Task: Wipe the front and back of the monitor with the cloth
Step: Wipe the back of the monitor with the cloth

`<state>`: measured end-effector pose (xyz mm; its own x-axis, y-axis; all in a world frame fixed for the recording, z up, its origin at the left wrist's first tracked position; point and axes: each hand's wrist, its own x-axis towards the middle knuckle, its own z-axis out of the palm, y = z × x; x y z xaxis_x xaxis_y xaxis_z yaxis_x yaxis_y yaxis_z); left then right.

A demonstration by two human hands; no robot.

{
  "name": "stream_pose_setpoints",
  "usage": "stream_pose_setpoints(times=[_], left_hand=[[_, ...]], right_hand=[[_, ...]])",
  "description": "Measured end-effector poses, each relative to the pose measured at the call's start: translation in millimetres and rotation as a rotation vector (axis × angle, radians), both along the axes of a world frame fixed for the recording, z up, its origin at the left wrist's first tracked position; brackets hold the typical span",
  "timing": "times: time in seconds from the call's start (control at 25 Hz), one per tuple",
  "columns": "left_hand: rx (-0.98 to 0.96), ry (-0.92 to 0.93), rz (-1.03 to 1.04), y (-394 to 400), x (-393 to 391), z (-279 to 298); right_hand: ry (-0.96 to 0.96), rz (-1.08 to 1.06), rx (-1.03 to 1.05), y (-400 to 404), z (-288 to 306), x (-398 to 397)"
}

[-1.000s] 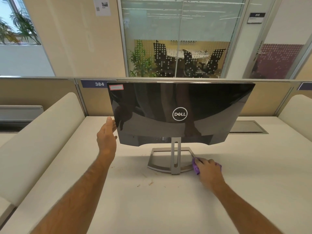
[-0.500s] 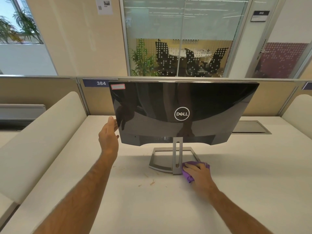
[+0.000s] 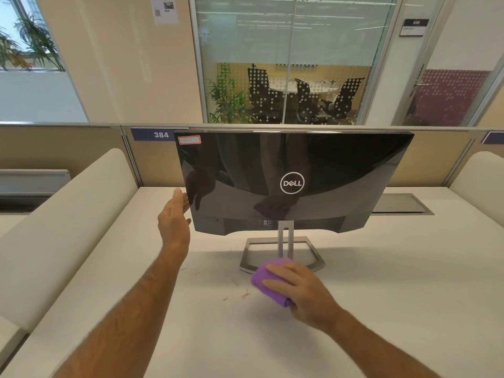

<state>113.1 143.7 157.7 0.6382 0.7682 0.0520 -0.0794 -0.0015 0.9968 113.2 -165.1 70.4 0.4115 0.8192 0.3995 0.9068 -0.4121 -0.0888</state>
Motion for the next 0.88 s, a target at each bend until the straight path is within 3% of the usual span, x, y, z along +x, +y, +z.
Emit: stream_pose_setpoints(times=[0.16, 0.4, 0.64, 0.88], left_hand=[[0.012, -0.003, -0.006, -0.1, -1.5, 1.2], [0.005, -0.009, -0.009, 2.3, -0.5, -0.8], [0.004, -0.01, -0.005, 2.4, 0.5, -1.8], [-0.005, -0.002, -0.01, 2.3, -1.7, -2.7]], right_hand=[[-0.062, 0.045, -0.263, 51.7, -9.1, -3.4], [0.083, -0.338, -0.684, 88.9, -15.2, 19.1], [0.271, -0.466, -0.604, 108.2, -27.0, 18.0], [0.547, -0.467, -0.34, 107.5, -12.9, 21.7]])
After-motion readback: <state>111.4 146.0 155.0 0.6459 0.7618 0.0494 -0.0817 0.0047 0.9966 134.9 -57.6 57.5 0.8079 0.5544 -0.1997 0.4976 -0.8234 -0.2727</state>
